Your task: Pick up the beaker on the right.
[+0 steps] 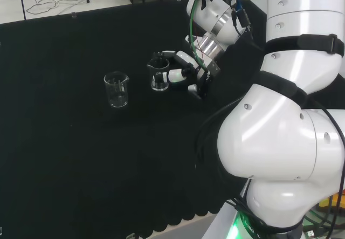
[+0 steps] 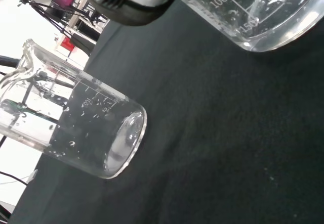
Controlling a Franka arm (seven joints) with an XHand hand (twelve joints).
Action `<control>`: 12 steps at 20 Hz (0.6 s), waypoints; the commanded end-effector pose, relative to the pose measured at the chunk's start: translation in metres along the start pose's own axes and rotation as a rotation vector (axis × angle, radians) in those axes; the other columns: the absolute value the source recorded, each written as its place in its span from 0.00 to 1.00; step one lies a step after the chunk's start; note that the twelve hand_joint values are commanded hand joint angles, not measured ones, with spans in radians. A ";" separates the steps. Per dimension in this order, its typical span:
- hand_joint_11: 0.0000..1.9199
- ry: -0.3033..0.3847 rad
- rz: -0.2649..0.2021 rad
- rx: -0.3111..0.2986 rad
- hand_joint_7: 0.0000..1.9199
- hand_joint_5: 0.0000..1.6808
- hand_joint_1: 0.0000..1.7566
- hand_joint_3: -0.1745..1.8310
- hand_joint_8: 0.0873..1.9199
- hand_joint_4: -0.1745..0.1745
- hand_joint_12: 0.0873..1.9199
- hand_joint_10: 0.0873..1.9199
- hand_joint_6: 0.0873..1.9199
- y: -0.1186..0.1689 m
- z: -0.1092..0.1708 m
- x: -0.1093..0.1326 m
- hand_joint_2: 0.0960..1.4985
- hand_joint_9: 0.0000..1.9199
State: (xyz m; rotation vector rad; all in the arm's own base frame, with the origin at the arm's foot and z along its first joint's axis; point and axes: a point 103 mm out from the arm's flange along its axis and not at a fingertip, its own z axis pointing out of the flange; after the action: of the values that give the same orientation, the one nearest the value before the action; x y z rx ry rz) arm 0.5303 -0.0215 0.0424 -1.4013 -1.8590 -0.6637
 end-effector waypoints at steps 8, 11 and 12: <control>0.00 0.019 0.009 0.004 0.19 0.23 0.54 0.00 0.36 0.38 0.69 0.28 0.33 0.002 0.010 0.000 0.55 0.23; 0.00 0.025 0.013 -0.003 0.20 0.23 0.55 0.00 0.36 0.38 0.69 0.28 0.35 0.002 0.010 -0.001 0.55 0.24; 0.00 0.027 0.013 -0.007 0.20 0.23 0.55 0.00 0.37 0.38 0.70 0.28 0.35 0.003 0.009 0.000 0.55 0.24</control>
State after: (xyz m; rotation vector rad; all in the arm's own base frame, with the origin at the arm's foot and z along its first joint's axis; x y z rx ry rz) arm 0.5300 -0.0137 0.0356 -1.3966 -1.8328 -0.6698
